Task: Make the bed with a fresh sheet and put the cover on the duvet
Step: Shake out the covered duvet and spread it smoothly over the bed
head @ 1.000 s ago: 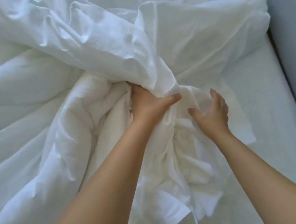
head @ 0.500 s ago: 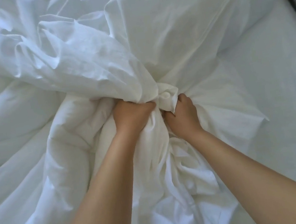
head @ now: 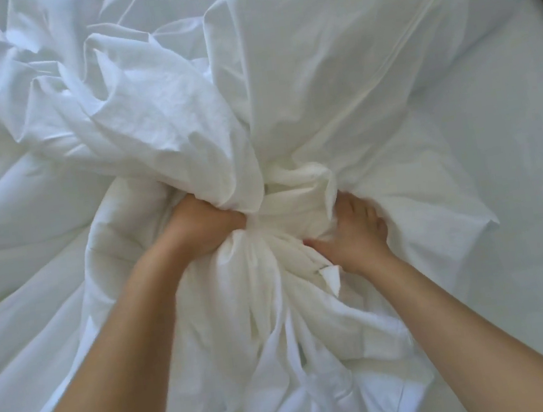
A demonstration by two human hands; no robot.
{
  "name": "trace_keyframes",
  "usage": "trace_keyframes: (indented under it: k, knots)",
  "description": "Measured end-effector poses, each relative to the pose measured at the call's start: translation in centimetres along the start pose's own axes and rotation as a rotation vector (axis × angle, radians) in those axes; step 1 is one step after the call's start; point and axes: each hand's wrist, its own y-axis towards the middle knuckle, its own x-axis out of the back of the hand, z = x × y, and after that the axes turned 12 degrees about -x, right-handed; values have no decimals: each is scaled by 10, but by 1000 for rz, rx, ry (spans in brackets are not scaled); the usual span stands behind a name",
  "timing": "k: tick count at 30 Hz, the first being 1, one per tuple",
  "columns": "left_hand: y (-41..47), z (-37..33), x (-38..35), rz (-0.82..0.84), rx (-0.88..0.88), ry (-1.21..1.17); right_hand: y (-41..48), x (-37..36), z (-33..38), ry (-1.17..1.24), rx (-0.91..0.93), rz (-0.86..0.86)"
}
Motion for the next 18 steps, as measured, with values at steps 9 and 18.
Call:
trace_keyframes:
  k: [9, 18]
  knots:
    - [-40, 12, 27, -3, 85, -130, -34, -18, 6, 196, 327, -274]
    - [-52, 27, 37, 116, 125, -168, -10, -31, 12, -163, 103, -95]
